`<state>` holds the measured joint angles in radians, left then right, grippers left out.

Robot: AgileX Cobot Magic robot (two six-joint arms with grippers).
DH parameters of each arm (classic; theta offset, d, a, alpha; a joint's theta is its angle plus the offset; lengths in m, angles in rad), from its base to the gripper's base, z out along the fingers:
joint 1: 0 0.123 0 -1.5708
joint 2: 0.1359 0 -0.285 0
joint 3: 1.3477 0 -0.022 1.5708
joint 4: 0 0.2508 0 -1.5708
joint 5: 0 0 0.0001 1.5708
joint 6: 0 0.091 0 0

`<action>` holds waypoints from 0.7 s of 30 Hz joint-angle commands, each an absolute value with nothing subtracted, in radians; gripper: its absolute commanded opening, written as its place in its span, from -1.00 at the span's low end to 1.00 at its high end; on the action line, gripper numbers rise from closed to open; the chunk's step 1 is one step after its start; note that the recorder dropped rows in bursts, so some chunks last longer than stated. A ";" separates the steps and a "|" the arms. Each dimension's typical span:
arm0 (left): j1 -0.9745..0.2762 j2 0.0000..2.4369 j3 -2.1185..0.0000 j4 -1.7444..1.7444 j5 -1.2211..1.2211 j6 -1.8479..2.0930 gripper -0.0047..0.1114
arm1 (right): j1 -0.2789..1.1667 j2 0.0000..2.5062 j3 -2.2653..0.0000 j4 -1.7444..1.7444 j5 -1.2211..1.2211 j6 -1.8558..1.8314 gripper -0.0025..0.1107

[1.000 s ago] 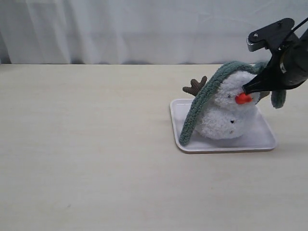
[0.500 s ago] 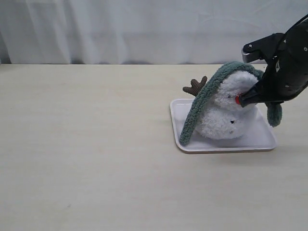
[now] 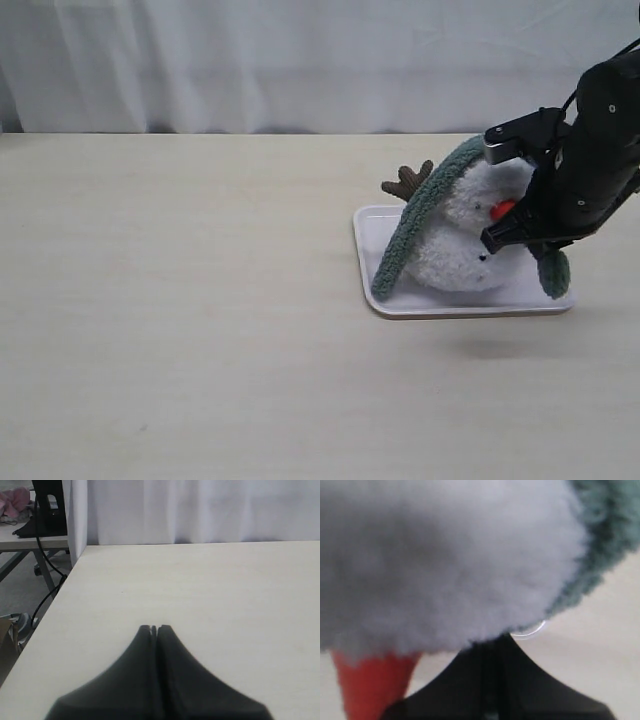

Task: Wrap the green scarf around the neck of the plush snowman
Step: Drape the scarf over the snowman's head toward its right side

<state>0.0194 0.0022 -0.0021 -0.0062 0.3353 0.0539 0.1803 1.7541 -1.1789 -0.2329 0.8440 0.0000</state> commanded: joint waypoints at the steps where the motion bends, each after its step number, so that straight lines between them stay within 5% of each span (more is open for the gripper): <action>1: 0.011 0.000 0.000 -0.011 0.323 0.049 -0.92 | 0.175 1.767 -1.186 -0.135 0.865 -0.100 -0.88; 6: 0.011 0.000 0.000 -0.011 0.323 0.049 -0.92 | 0.175 1.779 -1.186 -0.146 0.865 -0.097 -0.73; 15: 0.011 0.000 0.000 -0.011 0.323 0.049 -0.92 | 0.175 1.777 -1.186 -0.200 0.939 -0.090 0.13; 21: 0.011 0.000 0.000 -0.011 0.323 0.049 -0.92 | 0.177 1.740 -1.236 -0.171 0.982 -0.090 0.16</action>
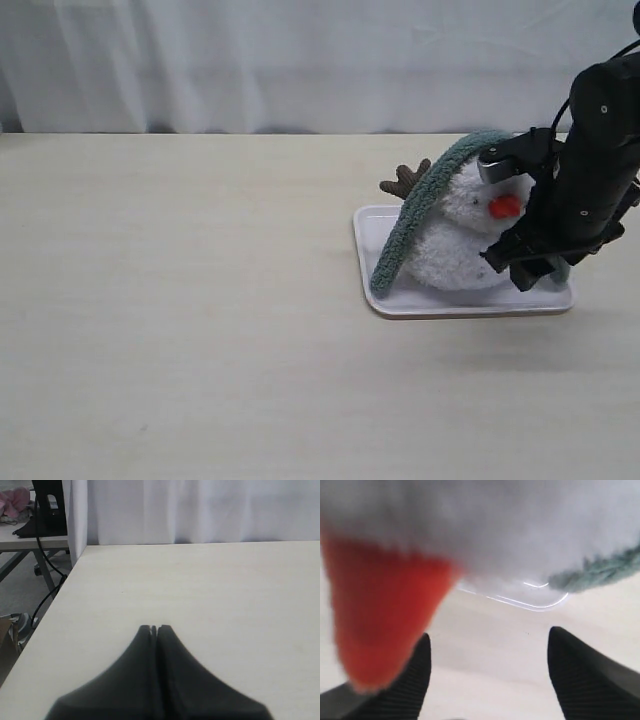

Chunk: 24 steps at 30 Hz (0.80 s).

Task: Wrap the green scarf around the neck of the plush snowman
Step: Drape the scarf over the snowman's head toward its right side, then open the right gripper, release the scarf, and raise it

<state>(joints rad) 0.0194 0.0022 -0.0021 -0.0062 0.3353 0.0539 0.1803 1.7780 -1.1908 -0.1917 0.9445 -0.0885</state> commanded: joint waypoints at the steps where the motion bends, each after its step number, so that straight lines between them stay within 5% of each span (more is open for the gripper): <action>1: 0.011 0.000 0.000 -0.011 0.323 0.049 -0.92 | 0.177 1.730 -1.248 -0.156 0.994 -0.090 0.16; 15: 0.011 0.000 0.000 -0.011 0.323 0.049 -0.92 | 0.177 1.502 -1.274 -0.062 0.853 -0.145 0.07; 24: 0.011 0.000 0.000 -0.011 0.323 0.049 -0.92 | 0.238 1.486 -1.268 0.182 0.837 -0.649 -0.10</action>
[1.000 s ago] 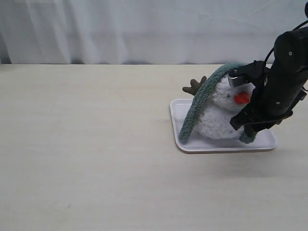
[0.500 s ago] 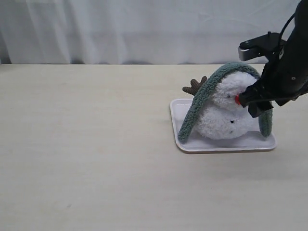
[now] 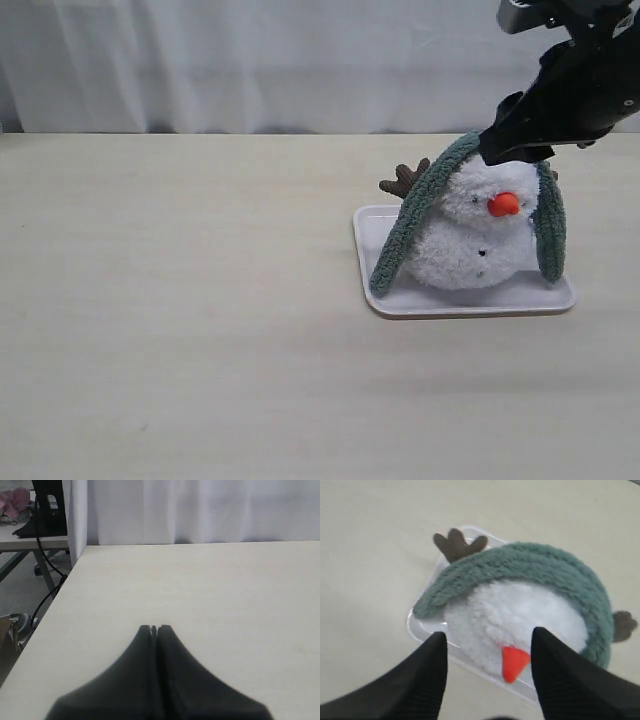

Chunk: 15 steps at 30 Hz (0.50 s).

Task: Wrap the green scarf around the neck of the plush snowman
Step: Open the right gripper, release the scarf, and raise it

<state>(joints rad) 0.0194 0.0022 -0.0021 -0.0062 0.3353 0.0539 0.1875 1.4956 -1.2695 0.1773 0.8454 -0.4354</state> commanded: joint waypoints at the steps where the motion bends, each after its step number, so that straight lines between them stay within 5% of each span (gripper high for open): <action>1: 0.011 0.000 0.000 -0.011 0.323 0.049 -0.92 | 0.264 1.486 -1.268 0.123 0.826 -0.647 -0.10; 9: 0.011 0.000 0.000 -0.011 0.323 0.049 -0.92 | 0.322 1.496 -1.246 -0.393 0.714 -0.306 -0.10; 15: 0.011 0.000 0.000 -0.011 0.323 0.049 -0.92 | 0.290 1.560 -1.239 -0.441 0.672 -0.284 -0.10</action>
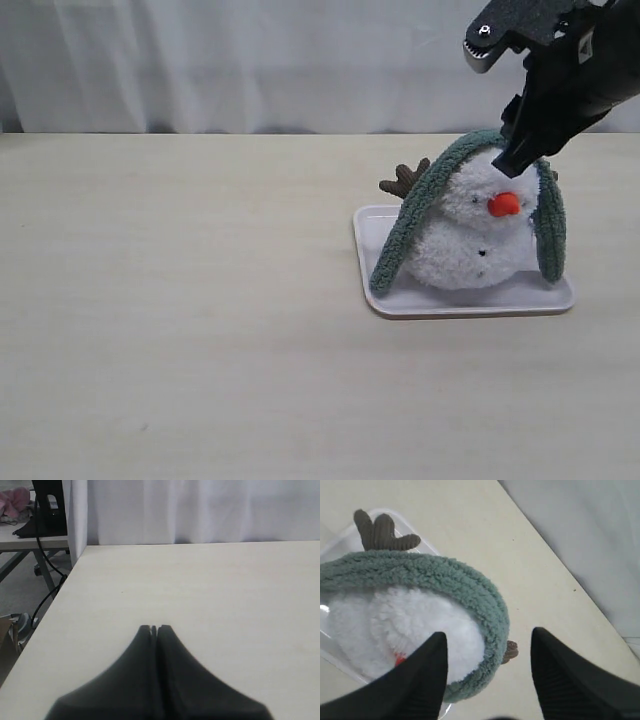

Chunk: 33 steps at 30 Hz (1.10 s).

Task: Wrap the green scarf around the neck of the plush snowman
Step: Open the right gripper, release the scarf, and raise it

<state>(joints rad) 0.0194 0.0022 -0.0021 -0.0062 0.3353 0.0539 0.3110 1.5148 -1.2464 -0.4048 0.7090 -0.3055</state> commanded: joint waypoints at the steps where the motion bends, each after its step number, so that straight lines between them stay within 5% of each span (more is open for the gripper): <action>1: 0.011 0.000 0.000 -0.011 0.323 0.049 -0.92 | 0.286 1.572 -1.239 -0.446 0.669 -0.284 -0.10; 10: 0.011 0.000 0.000 -0.011 0.323 0.049 -0.92 | 0.277 1.667 -1.260 -0.515 0.603 -0.238 -0.16; 20: 0.011 0.000 0.000 -0.011 0.323 0.049 -0.92 | 0.277 1.696 -1.260 -0.643 0.577 -0.171 -0.89; 33: 0.011 0.000 0.000 -0.011 0.323 0.049 -0.92 | 0.247 1.730 -1.277 -0.648 0.439 0.012 -0.88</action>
<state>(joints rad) 0.0194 0.0022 -0.0021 -0.0062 0.3353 0.0539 0.2742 1.7111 -1.2628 -0.6396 0.4553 -0.0507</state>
